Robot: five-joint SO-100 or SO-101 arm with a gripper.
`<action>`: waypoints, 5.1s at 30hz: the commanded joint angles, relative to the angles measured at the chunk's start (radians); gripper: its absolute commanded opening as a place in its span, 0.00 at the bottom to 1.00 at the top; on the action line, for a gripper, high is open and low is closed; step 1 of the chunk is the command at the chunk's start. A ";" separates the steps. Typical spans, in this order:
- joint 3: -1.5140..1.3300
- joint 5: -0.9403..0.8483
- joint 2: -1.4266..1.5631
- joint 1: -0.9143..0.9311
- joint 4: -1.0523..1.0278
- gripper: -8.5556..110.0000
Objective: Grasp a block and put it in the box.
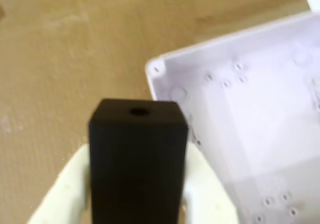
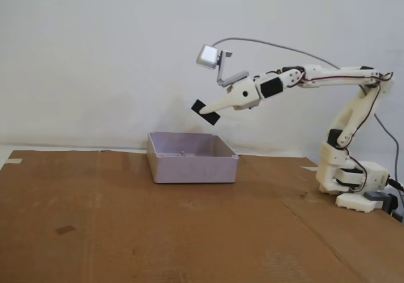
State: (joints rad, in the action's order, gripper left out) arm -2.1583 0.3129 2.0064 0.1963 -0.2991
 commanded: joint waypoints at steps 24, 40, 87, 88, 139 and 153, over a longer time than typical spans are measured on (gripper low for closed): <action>-0.245 -0.124 0.328 0.169 0.028 0.11; -0.044 -0.124 0.009 0.181 0.035 0.11; 0.328 -0.127 -0.393 0.252 0.025 0.11; 0.328 -0.127 -0.397 0.252 0.025 0.11; 0.474 -0.175 -0.601 0.328 -0.152 0.11; 0.588 -0.175 -0.726 0.316 -0.150 0.12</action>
State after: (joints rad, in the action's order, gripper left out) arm -1.7227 0.1457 1.2471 0.5170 -0.4556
